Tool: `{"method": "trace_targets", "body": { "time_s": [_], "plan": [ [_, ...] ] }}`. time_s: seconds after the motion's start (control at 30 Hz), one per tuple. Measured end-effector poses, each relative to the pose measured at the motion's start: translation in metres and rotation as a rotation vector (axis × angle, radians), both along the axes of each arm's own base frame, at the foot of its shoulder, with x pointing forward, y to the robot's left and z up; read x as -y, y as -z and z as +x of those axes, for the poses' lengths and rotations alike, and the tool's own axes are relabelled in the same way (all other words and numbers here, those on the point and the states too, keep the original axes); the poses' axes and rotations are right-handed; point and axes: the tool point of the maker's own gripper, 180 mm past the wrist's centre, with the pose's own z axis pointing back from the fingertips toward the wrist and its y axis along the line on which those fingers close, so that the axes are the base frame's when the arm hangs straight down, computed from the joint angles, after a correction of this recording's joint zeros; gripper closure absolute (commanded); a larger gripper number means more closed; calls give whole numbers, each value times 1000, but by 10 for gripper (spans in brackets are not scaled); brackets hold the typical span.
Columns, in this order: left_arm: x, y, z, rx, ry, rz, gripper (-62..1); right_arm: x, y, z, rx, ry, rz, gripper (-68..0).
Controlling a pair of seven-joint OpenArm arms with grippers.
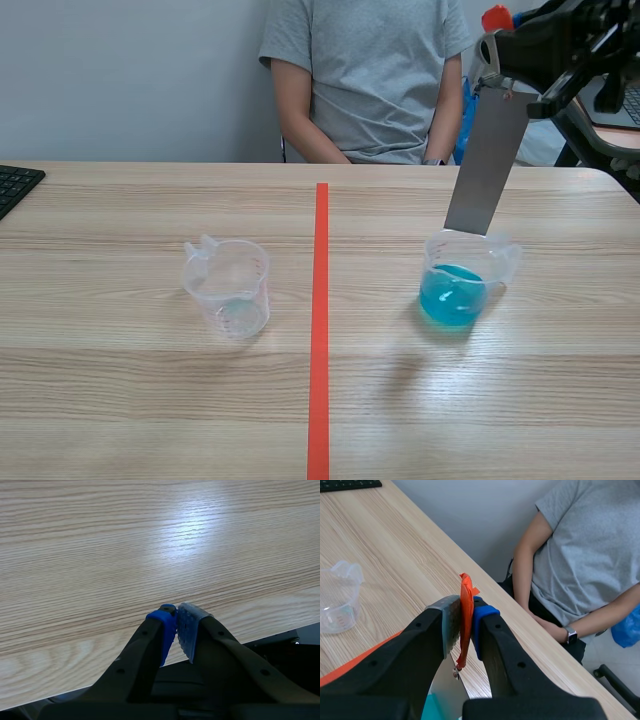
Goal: Do the redox reaction experiment.
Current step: 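Raise the plate and point at it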
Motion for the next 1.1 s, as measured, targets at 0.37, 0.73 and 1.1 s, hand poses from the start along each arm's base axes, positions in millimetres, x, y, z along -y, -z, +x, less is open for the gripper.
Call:
{"method": "trace_targets", "body": {
  "time_s": [0.37, 0.73, 1.1],
  "plan": [
    [0, 0, 0, 0, 0, 0, -51, 1, -29, -8, 38, -6, 41, -13],
    [10, -7, 1, 18, 69, -48, -51, 2, -28, -8, 34, -2, 36, -13],
    [34, -50, 29, 113, 401, -106, -51, 2, -28, -8, 34, -2, 36, -13]
  ]
}}
